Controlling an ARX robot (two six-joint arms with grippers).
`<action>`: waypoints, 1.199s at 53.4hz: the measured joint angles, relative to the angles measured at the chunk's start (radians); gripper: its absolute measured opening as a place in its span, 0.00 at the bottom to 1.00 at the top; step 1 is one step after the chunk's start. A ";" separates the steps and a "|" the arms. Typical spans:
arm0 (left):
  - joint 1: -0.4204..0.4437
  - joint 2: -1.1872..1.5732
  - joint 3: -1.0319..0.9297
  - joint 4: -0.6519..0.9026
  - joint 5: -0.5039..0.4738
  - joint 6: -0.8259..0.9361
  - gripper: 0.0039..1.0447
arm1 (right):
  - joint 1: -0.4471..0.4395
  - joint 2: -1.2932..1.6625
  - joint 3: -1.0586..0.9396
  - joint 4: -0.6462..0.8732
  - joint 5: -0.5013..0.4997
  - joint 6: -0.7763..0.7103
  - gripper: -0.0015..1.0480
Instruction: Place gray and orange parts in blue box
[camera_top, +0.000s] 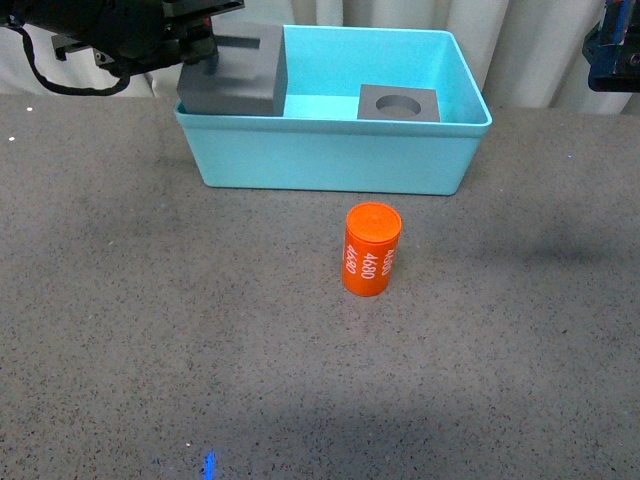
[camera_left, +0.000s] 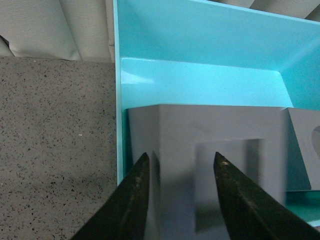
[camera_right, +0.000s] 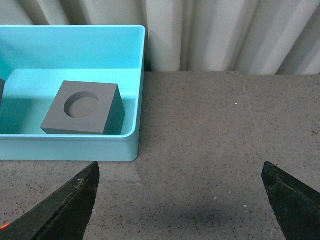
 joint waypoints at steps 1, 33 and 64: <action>0.000 0.000 0.000 0.000 0.000 0.000 0.40 | 0.000 0.000 0.000 0.000 0.000 0.000 0.91; -0.004 -0.209 -0.169 0.055 -0.015 -0.045 0.94 | 0.000 0.000 0.000 0.000 0.000 0.000 0.91; -0.040 -0.553 -0.609 0.304 -0.214 0.020 0.86 | 0.000 0.000 0.000 0.000 0.000 0.000 0.91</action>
